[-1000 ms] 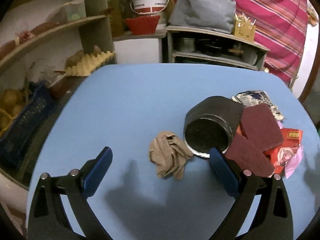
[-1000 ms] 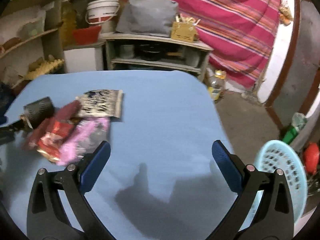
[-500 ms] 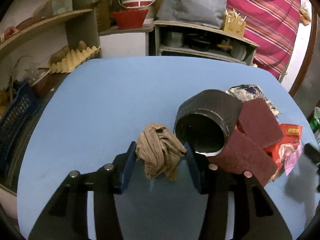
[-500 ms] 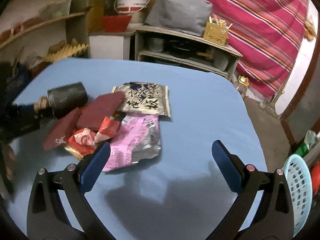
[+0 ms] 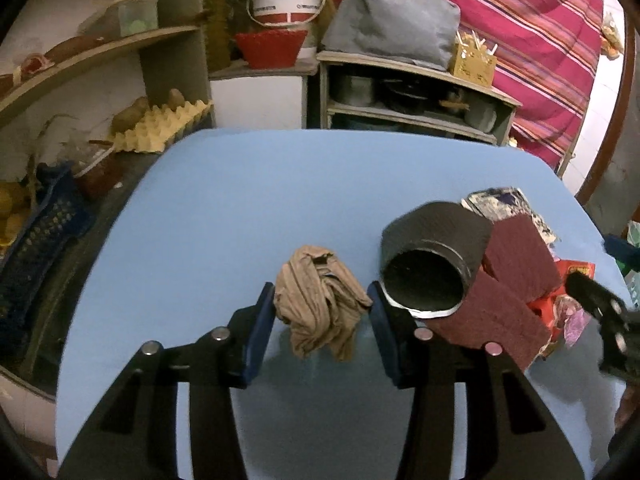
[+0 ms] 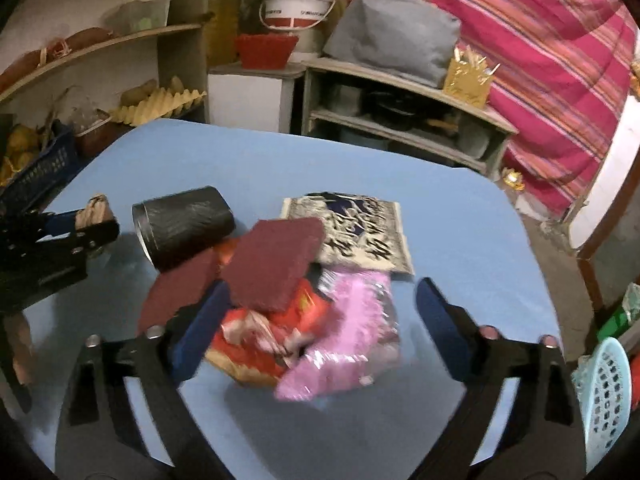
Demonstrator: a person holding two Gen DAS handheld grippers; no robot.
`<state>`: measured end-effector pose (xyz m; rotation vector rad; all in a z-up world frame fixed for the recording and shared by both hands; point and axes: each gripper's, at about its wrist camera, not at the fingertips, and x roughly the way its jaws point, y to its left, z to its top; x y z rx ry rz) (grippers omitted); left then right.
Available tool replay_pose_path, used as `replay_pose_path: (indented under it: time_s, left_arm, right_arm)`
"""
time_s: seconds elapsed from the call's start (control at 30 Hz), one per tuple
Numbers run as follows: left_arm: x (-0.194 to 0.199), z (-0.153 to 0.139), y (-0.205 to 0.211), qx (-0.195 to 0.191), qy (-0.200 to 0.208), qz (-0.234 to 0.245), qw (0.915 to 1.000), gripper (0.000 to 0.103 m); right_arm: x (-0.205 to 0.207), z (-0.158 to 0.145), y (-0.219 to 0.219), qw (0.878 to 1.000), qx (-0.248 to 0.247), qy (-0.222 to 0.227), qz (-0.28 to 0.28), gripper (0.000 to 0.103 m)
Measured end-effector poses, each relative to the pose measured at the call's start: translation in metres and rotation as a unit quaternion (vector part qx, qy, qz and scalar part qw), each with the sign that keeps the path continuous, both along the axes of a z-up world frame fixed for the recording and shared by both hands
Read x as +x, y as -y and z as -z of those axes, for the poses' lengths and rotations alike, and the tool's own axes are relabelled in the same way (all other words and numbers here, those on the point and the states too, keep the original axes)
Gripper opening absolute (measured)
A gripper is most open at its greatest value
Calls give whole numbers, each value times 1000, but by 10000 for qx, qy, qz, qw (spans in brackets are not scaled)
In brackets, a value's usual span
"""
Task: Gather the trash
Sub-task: 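Grasp the second tan stocking with the left tool, then grasp the dark red scouring pad with the right tool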
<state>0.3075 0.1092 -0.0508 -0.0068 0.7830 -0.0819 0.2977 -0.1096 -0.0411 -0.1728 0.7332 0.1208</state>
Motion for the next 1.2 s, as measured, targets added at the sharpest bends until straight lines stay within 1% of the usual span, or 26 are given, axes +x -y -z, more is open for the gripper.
replay_pose_path:
  time_s: [0.07, 0.17, 0.23, 0.3, 0.37, 0.4, 0.43, 0.5, 0.53, 0.6, 0.63, 0.67, 0.7, 0.73, 0.8, 1.0, 1.1, 1.2]
  left_arm:
    - [-2, -4, -5, 49, 42, -52, 10000, 46]
    - [-4, -8, -15, 126, 74, -139, 9998, 46]
    - [-4, -9, -21, 118, 67, -186, 9997, 46]
    - [-5, -10, -25, 158, 85, -229, 9996, 46]
    - [-8, -13, -30, 189, 101, -266, 9994, 46]
    - [-9, -14, -33, 202, 111, -280, 9993, 46]
    - [-10, -15, -34, 211, 115, -293, 9993, 46]
    - [-11, -17, -39, 234, 134, -336, 9991, 46]
    - [-11, -18, -43, 234, 140, -373, 9989, 46]
    - [-12, -19, -48, 186, 136, -440, 9988, 46]
    - [-12, -19, -50, 148, 118, -473, 9987, 46]
    - [-11, -19, -52, 118, 108, -496, 9986, 46]
    - [-11, -20, -52, 104, 109, -511, 9986, 46]
    - [-11, -21, -52, 94, 118, -521, 9985, 46]
    - [-12, -24, -48, 89, 147, -500, 9986, 46]
    - [-14, -29, -33, 186, 219, -385, 9988, 46]
    - [-16, -34, -24, 144, 258, -344, 9990, 46]
    - [-20, -39, -15, 126, 331, -290, 9990, 46]
  right_arm:
    - [9, -2, -3, 10000, 82, -3, 7, 86]
    - [23, 5, -9, 9998, 106, -151, 3, 86]
    - [33, 13, -10, 9992, 234, -334, 36, 85]
    - [42, 19, -10, 9977, 426, -512, 82, 82]
    - [49, 24, -12, 9961, 568, -663, 103, 74]
    - [52, 28, -14, 9957, 561, -731, 111, 68]
    - [55, 31, -16, 9954, 535, -782, 102, 65]
    - [57, 36, -18, 9942, 619, -874, 26, 44]
    - [57, 36, -18, 9934, 725, -893, -46, 44]
    - [53, 32, -22, 9954, 589, -751, -94, 33]
    - [50, 29, -25, 9966, 467, -652, -168, 32]
    - [49, 27, -25, 9969, 435, -621, -201, 31]
    - [46, 22, -22, 9973, 430, -560, -195, 28]
    - [46, 20, -19, 9974, 455, -523, -181, 27]
    - [42, 13, -9, 9973, 557, -442, -153, 18]
    - [27, -9, 29, 9932, 1146, -183, -7, 16]
    - [18, -19, 46, 9902, 1397, -53, 37, 16]
    - [9, -27, 60, 9897, 1427, 77, 115, 16]
